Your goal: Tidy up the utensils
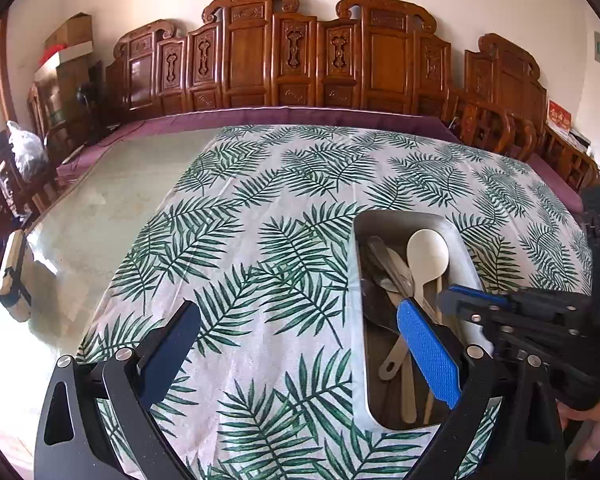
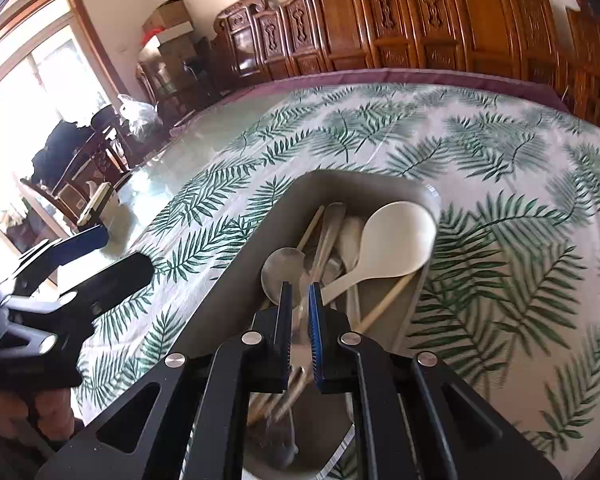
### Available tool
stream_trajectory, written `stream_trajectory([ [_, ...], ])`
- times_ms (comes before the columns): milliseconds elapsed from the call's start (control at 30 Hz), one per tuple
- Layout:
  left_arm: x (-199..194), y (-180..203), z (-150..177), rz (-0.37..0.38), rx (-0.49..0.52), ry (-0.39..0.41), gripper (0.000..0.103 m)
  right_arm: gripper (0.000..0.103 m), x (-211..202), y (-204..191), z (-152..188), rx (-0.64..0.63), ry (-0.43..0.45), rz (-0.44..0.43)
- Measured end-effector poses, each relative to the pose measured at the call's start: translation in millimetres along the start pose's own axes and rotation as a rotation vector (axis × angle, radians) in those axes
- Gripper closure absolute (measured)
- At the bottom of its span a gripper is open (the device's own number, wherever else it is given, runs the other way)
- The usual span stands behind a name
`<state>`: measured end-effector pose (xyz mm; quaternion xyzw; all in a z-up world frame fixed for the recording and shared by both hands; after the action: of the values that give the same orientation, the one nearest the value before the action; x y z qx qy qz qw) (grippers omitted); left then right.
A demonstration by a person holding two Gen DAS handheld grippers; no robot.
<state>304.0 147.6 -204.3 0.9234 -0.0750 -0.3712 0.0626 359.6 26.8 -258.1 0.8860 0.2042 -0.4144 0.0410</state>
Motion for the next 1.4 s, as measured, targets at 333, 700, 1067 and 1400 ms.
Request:
stream_trajectory([
  [333,-7,24,5,0.032,0.019,0.008,0.008,0.092,-59,36,14,-0.002,0.087,0.100],
  [700,-28,75,20,0.026,0.081,-0.011,0.008,0.043,-122,84,45,0.081,0.126,0.206],
  [1067,-68,134,39,0.053,0.139,-0.014,0.008,0.003,-191,127,76,0.181,0.177,0.349],
  [1400,-107,168,43,0.095,0.119,0.004,0.008,0.003,-256,131,91,0.192,0.235,0.401],
])
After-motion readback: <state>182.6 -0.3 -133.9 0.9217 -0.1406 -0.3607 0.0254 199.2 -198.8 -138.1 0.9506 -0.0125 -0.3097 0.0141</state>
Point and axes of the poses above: each gripper's, at about its wrist camera, not at the fingertips, and x roughly the way its jaws point, y to its right, z to its underside, the point moved 7 cm from there along x, roughly the way its jaws point, and after that the axes turned 15 degrees about z, right-handed, at the moved point
